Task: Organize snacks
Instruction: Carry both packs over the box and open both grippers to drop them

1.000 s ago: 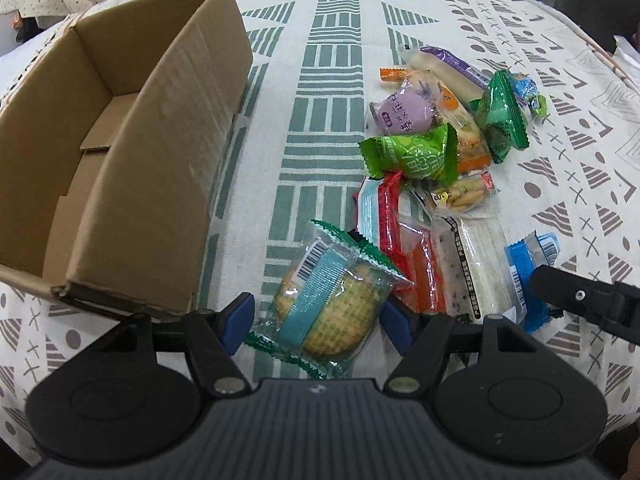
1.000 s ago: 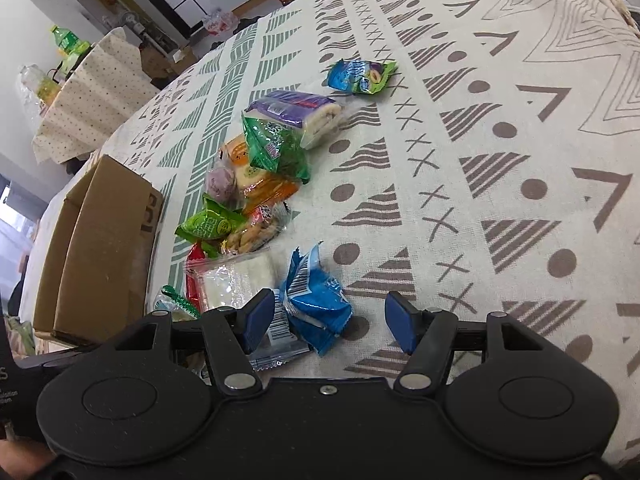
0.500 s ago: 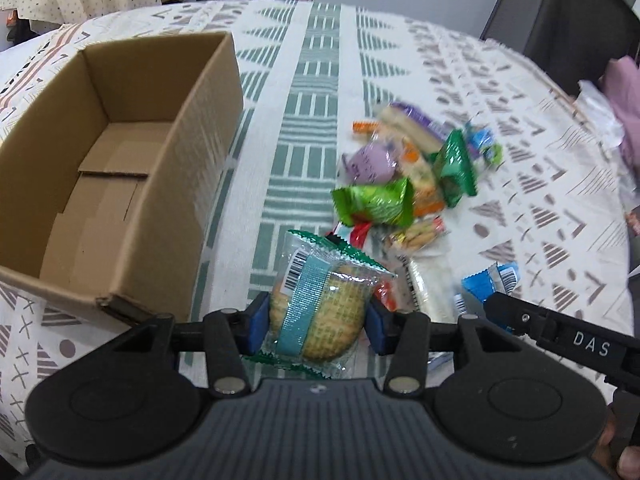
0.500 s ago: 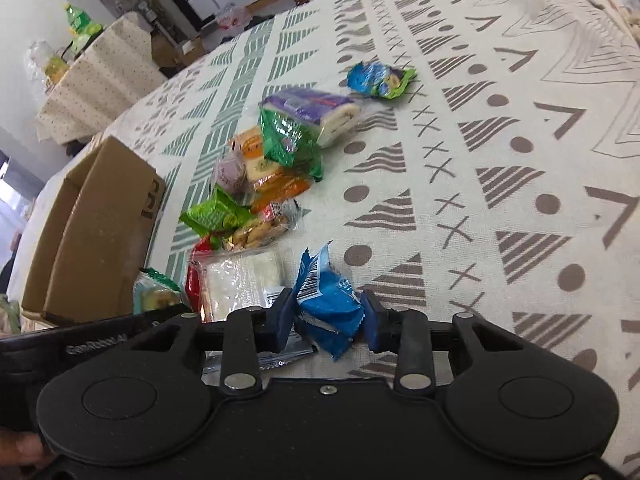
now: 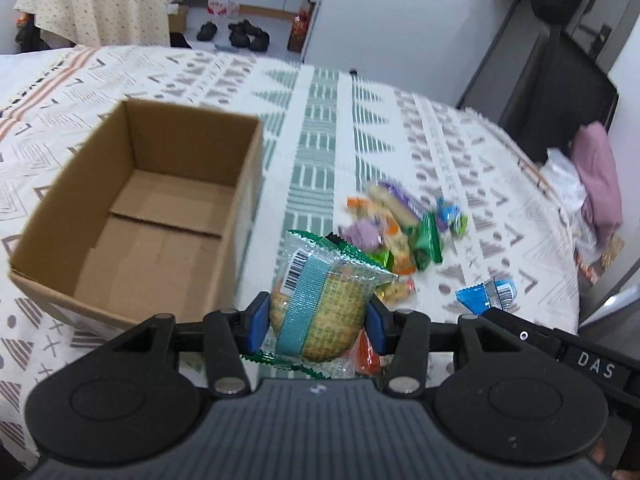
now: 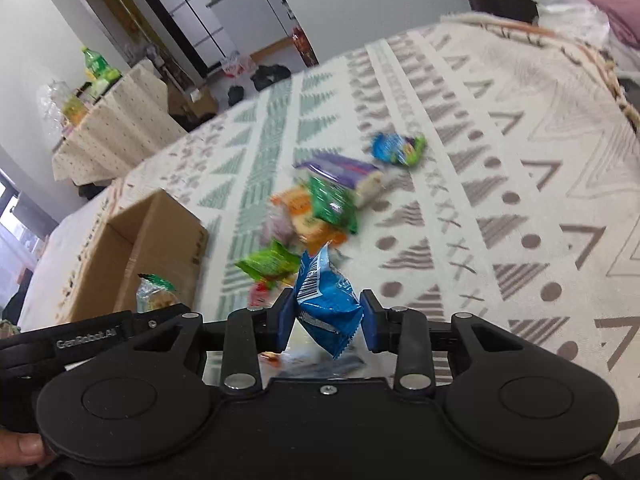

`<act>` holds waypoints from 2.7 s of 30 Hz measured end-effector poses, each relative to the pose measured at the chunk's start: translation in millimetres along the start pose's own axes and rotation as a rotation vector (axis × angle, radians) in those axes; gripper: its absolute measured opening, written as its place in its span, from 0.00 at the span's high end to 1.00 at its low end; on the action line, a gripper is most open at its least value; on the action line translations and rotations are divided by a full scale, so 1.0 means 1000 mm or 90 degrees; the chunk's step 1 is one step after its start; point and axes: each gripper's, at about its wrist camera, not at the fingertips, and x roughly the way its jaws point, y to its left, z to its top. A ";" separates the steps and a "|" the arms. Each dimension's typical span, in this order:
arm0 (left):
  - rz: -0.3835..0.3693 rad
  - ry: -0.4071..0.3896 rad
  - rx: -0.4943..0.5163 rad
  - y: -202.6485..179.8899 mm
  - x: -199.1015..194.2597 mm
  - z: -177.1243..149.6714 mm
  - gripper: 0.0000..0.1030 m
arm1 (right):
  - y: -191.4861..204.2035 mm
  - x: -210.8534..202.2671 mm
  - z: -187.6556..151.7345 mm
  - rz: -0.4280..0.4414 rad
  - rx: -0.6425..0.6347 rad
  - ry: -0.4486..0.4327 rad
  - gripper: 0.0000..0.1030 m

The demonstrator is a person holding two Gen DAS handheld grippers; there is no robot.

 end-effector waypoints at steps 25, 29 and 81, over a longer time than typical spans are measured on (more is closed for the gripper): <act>-0.015 -0.085 -0.146 0.103 -0.056 0.035 0.53 | 0.135 -0.007 0.003 0.020 -0.086 -0.041 0.69; 0.000 -0.079 -0.183 0.124 -0.051 0.036 0.53 | 0.152 0.005 -0.001 0.028 -0.091 -0.034 0.69; 0.028 -0.024 -0.160 0.085 -0.033 0.027 0.11 | 0.127 -0.013 0.001 -0.033 -0.046 -0.012 0.31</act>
